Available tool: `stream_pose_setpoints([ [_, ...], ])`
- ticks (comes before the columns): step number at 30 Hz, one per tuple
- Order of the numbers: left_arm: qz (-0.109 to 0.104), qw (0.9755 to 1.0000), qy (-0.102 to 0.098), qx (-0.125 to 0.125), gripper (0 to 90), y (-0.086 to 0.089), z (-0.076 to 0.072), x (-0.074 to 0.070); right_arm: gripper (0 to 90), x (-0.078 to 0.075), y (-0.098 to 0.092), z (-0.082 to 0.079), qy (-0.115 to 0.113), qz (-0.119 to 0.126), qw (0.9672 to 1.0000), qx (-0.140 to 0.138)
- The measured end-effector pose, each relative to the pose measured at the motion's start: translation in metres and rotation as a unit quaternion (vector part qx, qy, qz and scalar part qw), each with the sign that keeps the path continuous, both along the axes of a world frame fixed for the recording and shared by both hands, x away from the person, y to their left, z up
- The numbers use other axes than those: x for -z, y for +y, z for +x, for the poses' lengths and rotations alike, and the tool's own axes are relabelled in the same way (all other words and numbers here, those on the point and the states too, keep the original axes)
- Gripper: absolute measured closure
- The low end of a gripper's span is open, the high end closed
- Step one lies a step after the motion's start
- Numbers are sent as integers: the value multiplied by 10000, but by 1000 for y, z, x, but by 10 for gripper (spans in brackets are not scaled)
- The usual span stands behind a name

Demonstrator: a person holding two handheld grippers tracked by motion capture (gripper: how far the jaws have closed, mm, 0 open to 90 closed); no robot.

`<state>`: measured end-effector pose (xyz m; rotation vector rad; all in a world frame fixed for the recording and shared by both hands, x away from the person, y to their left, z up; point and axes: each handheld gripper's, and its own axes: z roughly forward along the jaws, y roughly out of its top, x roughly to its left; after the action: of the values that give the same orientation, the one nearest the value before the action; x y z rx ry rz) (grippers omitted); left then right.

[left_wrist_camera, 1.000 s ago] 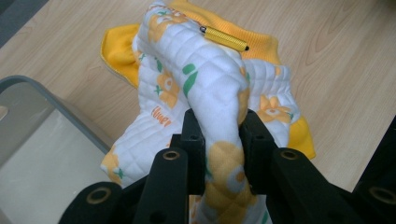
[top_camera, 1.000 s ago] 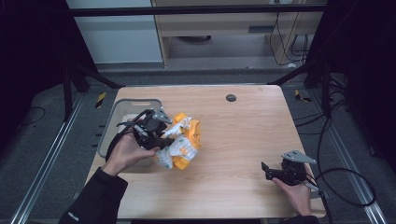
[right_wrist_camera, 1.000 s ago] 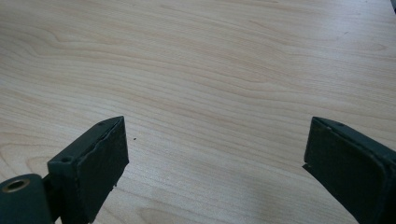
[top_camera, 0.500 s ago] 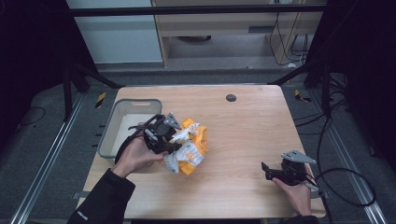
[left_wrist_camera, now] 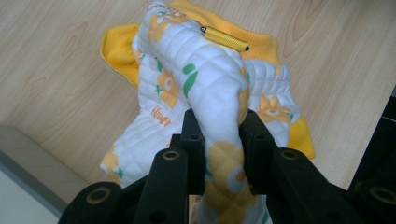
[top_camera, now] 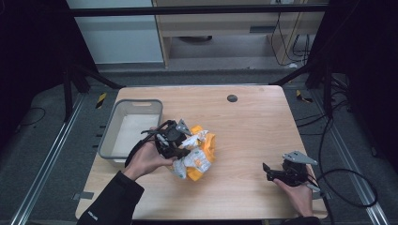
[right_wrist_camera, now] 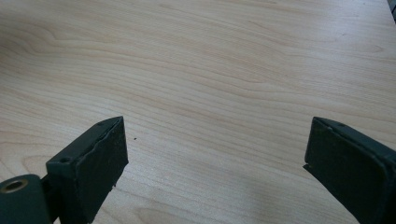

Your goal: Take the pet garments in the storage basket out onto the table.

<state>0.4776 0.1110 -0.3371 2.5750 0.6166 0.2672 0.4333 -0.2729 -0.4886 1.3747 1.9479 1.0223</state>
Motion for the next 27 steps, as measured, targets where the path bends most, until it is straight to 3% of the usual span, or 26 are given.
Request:
stream_pose_setpoints([
  [22, 118, 9993, 165, 300, 740, -29, 1, 26, 54, 0, 0, 0, -34, -49, 10000, -2],
  [27, 66, 9991, 188, 372, 738, -34, 0, 32, 53, 0, 0, 0, -40, -53, 10000, 3],
])
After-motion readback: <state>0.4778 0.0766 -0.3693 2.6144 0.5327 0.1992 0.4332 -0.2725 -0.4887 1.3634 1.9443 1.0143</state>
